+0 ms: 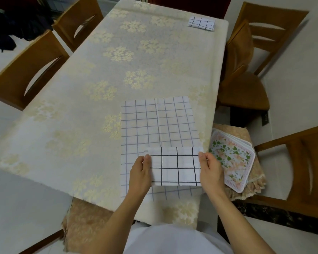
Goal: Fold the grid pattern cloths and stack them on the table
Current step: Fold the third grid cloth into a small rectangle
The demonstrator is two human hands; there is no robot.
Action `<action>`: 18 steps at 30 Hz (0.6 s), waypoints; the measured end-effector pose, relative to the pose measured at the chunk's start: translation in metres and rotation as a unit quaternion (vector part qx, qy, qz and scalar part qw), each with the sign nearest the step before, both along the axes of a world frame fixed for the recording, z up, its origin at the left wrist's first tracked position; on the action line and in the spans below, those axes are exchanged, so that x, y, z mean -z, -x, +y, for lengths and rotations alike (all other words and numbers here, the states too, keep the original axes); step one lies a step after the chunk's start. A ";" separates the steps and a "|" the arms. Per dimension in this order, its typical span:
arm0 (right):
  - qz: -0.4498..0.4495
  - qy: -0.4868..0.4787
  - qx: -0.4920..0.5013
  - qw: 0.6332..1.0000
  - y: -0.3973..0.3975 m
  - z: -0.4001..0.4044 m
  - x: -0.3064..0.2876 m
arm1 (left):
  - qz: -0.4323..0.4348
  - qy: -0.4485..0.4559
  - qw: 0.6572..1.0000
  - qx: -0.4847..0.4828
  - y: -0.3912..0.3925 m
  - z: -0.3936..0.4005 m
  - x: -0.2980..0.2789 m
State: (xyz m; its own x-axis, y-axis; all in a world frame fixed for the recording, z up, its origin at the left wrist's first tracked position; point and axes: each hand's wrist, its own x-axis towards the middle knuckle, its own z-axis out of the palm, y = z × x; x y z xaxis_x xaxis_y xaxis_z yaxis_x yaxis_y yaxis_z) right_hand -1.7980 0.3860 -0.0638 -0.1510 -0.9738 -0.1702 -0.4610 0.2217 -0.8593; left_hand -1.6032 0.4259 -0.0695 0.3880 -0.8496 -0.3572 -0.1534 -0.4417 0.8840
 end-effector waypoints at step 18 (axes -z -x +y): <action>0.033 0.011 -0.058 0.998 0.036 0.015 -0.002 | -0.125 0.010 0.991 -0.055 0.051 0.039 0.004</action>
